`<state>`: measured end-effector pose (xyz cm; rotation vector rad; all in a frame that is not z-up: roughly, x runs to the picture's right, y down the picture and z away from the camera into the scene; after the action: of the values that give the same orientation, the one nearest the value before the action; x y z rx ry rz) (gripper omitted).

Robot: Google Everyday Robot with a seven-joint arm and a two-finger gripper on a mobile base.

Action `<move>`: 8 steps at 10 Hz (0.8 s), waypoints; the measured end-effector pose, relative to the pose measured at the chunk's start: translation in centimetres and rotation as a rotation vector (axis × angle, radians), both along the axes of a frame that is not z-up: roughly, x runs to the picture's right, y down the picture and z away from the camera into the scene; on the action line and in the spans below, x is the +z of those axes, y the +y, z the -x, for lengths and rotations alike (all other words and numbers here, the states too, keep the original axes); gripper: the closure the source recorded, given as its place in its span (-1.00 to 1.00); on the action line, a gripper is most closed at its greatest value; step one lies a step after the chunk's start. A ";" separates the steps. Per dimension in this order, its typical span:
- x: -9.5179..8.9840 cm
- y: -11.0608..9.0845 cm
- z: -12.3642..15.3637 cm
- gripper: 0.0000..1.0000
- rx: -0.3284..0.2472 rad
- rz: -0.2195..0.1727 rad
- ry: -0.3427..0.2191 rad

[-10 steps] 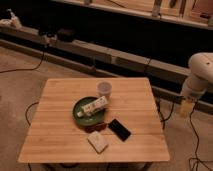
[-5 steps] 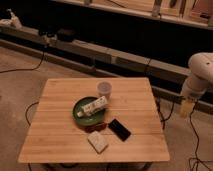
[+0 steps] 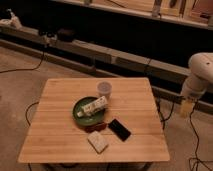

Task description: Push the eraser across the table

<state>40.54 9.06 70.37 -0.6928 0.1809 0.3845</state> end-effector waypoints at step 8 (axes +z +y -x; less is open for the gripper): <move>-0.1 -4.7 15.0 0.27 0.181 -0.073 -0.701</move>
<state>25.51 4.32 70.24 -0.7370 -0.5603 0.2987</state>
